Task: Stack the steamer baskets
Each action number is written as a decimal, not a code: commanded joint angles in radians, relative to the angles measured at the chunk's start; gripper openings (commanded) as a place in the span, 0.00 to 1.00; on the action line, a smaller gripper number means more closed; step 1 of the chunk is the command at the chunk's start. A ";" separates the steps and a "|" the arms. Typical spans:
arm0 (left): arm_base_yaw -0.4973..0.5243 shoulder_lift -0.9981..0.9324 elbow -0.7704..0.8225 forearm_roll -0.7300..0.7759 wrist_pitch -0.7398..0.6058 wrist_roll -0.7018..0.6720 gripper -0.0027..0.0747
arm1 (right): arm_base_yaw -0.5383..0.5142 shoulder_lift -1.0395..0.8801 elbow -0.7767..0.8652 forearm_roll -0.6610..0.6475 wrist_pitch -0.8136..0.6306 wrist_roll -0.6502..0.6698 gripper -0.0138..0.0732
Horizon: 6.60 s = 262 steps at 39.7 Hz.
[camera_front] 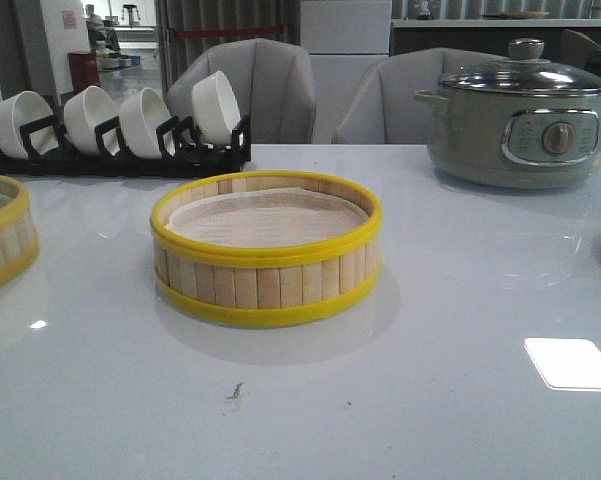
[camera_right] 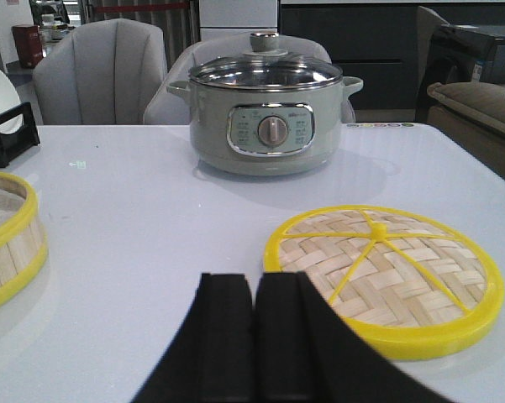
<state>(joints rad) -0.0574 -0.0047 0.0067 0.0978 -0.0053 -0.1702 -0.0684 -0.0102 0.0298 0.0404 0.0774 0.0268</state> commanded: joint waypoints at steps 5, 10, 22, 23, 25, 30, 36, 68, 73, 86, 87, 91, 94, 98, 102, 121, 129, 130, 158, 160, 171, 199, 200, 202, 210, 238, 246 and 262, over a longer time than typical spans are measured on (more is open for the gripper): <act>-0.006 -0.013 0.001 0.000 -0.085 -0.008 0.14 | 0.001 -0.021 -0.014 0.000 -0.090 -0.004 0.24; -0.006 -0.013 0.001 0.000 -0.085 -0.008 0.14 | 0.001 -0.021 -0.014 0.000 -0.090 -0.004 0.24; -0.006 -0.013 0.001 0.000 -0.085 -0.008 0.14 | 0.001 -0.021 -0.014 0.000 -0.090 -0.004 0.24; -0.006 -0.013 0.001 0.000 -0.085 -0.008 0.14 | 0.001 -0.021 -0.014 0.000 -0.090 -0.004 0.24; -0.006 -0.013 0.001 0.000 -0.085 -0.008 0.14 | 0.001 -0.021 -0.014 0.000 -0.090 -0.004 0.24; -0.006 -0.013 0.001 0.000 -0.085 -0.008 0.14 | 0.001 -0.021 -0.014 0.000 -0.090 -0.004 0.24; -0.004 -0.013 0.001 0.017 -0.085 -0.006 0.14 | 0.001 -0.021 -0.014 0.000 -0.090 -0.004 0.24; -0.012 0.888 -1.197 0.166 0.717 -0.004 0.14 | 0.001 -0.021 -0.014 0.000 -0.090 -0.004 0.24; -0.025 0.979 -1.249 0.168 0.769 -0.004 0.14 | 0.001 -0.021 -0.014 0.000 -0.090 -0.004 0.24; -0.025 1.022 -1.243 0.146 0.765 0.050 0.14 | 0.001 -0.021 -0.014 0.000 -0.090 -0.004 0.24; -0.025 1.022 -1.243 0.141 0.765 0.050 0.14 | 0.001 -0.021 -0.014 0.000 -0.090 -0.004 0.24; -0.025 1.022 -1.243 0.154 0.722 0.050 0.14 | 0.001 -0.021 -0.014 0.000 -0.090 -0.004 0.24; -0.025 1.022 -1.243 0.161 0.697 0.050 0.14 | 0.001 -0.021 -0.014 0.000 -0.090 -0.004 0.24; -0.025 1.022 -1.243 0.140 0.714 0.050 0.14 | 0.001 -0.021 -0.014 0.000 -0.090 -0.004 0.24; -0.025 1.026 -1.243 0.140 0.726 0.050 0.14 | 0.001 -0.021 -0.014 0.000 -0.090 -0.004 0.24; -0.085 1.026 -1.243 0.143 0.714 0.050 0.14 | -0.001 -0.021 -0.014 0.000 -0.100 -0.004 0.24; -0.087 1.026 -1.243 0.151 0.721 0.050 0.14 | -0.001 -0.021 -0.015 0.001 -0.238 0.002 0.24; -0.087 1.026 -1.243 0.151 0.721 0.050 0.14 | -0.001 -0.021 -0.016 0.001 -0.272 0.007 0.24; -0.087 1.026 -1.243 0.151 0.725 0.050 0.14 | -0.001 0.790 -0.851 0.001 0.335 0.058 0.24; -0.087 1.026 -1.243 0.151 0.726 0.050 0.14 | -0.001 0.841 -0.889 0.001 0.335 0.058 0.24; -0.087 1.026 -1.243 0.147 0.733 0.050 0.14 | -0.001 0.922 -0.943 0.001 0.293 0.058 0.24; -0.087 1.168 -1.243 0.076 0.740 0.050 0.78 | -0.001 0.941 -0.943 0.001 0.157 0.058 0.70; -0.087 1.190 -1.243 0.069 0.738 0.050 0.80 | -0.001 0.941 -0.943 0.001 0.157 0.058 0.70; -0.087 1.239 -1.243 0.062 0.735 0.050 0.79 | -0.001 0.941 -0.943 0.001 0.157 0.058 0.70; -0.087 1.430 -1.243 0.040 0.689 0.050 0.77 | -0.001 0.941 -0.943 0.001 0.157 0.058 0.70; -0.080 1.839 -1.362 0.040 0.578 0.047 0.75 | -0.001 0.941 -0.943 0.001 0.158 0.058 0.70; -0.080 1.851 -1.362 0.033 0.580 0.047 0.63 | -0.001 0.941 -0.943 0.001 0.156 0.058 0.70; -0.080 1.851 -1.372 0.031 0.601 0.047 0.16 | -0.001 0.941 -0.943 0.001 0.155 0.058 0.70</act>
<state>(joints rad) -0.1381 1.8960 -1.3273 0.1293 0.6198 -0.1196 -0.0684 0.9406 -0.8742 0.0434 0.3284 0.0963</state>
